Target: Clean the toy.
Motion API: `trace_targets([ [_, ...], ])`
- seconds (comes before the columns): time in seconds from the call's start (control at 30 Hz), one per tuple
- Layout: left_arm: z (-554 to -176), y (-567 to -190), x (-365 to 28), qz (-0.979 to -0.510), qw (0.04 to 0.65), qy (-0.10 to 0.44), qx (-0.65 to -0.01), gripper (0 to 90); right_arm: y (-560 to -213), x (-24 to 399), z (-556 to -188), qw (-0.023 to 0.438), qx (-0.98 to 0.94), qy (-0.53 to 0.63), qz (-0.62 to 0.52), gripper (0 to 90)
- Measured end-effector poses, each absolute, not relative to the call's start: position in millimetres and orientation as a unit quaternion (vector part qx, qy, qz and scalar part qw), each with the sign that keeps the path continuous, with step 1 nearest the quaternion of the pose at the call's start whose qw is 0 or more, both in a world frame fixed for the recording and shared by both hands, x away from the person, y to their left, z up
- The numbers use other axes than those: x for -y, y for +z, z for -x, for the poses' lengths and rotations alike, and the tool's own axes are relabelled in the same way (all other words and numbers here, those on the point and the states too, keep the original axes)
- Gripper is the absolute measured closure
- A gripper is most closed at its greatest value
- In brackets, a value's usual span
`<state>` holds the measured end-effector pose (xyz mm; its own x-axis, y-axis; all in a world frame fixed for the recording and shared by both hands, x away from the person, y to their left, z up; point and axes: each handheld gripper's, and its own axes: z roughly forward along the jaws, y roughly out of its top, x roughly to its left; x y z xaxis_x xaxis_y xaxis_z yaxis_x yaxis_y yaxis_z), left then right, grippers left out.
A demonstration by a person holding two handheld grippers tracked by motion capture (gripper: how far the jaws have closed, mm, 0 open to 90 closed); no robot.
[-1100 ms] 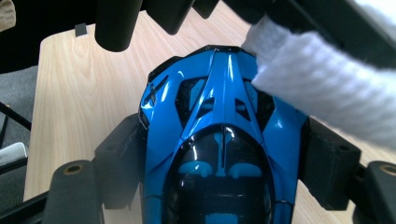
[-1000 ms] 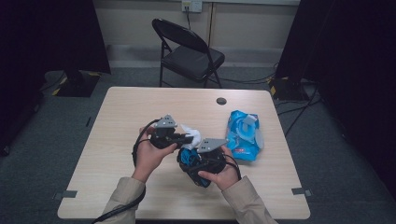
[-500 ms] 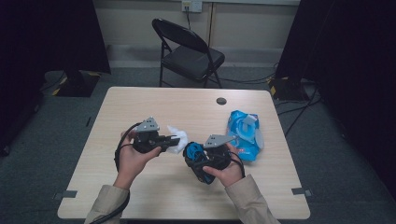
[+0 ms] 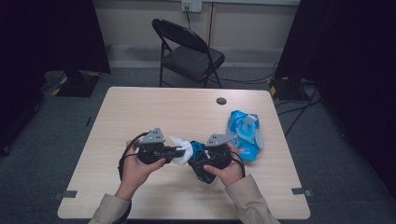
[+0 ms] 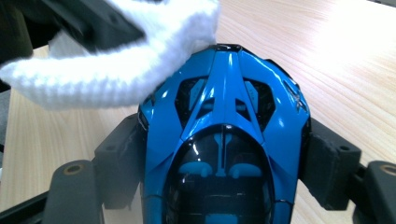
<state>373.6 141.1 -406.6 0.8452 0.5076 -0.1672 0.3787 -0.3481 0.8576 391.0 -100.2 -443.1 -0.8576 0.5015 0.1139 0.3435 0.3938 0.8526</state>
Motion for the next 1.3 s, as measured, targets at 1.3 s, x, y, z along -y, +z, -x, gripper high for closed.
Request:
trace_targets([
  [1.3,-408.9,-390.7,-117.4,-0.822,0.492,0.073,-0.277,82.3,-436.9,92.4,-383.5,0.081,-0.837,0.489,-0.230,25.0],
])
